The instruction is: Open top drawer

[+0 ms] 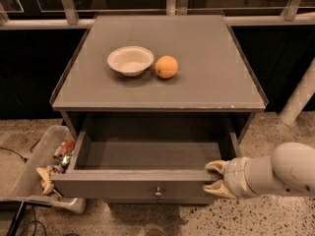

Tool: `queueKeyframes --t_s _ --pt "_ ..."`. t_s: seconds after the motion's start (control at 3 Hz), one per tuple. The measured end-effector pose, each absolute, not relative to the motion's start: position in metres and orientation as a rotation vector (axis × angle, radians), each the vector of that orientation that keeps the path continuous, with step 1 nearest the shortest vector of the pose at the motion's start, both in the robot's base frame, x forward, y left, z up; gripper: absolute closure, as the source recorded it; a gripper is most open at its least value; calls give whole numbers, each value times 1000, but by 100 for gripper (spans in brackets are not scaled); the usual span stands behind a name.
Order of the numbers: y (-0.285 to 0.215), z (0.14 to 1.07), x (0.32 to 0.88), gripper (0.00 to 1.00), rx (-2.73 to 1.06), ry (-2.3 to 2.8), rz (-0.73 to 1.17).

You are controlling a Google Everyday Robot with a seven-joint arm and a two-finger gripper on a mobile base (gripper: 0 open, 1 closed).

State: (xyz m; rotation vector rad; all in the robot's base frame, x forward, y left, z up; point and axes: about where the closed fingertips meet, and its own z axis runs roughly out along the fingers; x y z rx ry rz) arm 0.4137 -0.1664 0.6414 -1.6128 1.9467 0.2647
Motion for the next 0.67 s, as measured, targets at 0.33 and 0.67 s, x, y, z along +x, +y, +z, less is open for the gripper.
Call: queueKeyframes --t_s 0.33,0.67 --pt "-167 647 414 100 -1613 1947 265" --pt "-172 642 393 100 -1612 1957 268"
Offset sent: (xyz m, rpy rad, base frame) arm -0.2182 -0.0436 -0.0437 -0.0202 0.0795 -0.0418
